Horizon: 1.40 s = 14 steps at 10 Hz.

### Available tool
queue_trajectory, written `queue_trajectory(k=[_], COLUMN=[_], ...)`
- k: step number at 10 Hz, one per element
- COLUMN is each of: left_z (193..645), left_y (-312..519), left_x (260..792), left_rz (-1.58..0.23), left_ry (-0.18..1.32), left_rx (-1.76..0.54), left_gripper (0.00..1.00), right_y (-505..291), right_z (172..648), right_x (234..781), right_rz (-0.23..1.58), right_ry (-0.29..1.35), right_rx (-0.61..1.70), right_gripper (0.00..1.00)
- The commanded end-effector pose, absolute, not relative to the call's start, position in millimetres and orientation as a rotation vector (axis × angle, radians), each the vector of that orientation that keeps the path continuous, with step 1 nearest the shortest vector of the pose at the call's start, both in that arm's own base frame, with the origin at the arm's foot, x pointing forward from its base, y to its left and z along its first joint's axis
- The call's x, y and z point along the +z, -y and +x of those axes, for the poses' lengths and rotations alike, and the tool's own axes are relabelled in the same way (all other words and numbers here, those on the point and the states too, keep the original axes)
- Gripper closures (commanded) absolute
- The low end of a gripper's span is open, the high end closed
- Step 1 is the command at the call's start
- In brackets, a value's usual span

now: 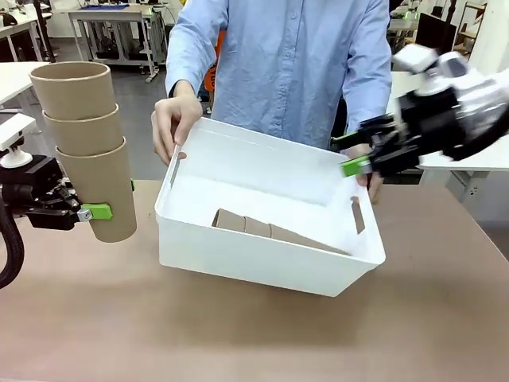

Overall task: Stack the cups and store them in the basket.
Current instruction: Place the stack of Reusable plastic cups into the Pantry Basket.

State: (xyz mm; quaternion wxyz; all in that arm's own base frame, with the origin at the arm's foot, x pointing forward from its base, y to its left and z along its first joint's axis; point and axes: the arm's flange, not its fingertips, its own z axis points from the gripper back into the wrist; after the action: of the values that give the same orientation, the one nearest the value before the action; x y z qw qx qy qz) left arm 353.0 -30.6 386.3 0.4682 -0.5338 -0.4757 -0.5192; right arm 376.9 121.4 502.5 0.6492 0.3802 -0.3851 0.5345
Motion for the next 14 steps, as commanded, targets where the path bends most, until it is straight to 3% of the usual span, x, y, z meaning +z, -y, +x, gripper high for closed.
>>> queue_trajectory(k=[1, 6, 7, 14], left_z=[353, 353, 353, 353], left_y=[31, 31, 31, 31], left_x=[391, 391, 391, 391], left_rz=[-1.315, -1.315, -1.315, -1.315], left_ry=[1.175, 1.175, 1.175, 1.175], left_rx=[-1.272, -1.272, -1.272, -1.272], left_gripper=[0.17, 0.17, 0.17, 0.17], right_y=[-66, 24, 30, 20], right_z=[373, 344, 343, 344], right_x=[507, 519, 519, 518], right_rz=[0.865, 0.934, 0.911, 0.932], right_ry=[0.850, 0.860, 0.914, 0.866], right_rx=[1.180, 1.212, 1.237, 1.166], right_gripper=[0.00, 0.00, 0.00, 0.00])
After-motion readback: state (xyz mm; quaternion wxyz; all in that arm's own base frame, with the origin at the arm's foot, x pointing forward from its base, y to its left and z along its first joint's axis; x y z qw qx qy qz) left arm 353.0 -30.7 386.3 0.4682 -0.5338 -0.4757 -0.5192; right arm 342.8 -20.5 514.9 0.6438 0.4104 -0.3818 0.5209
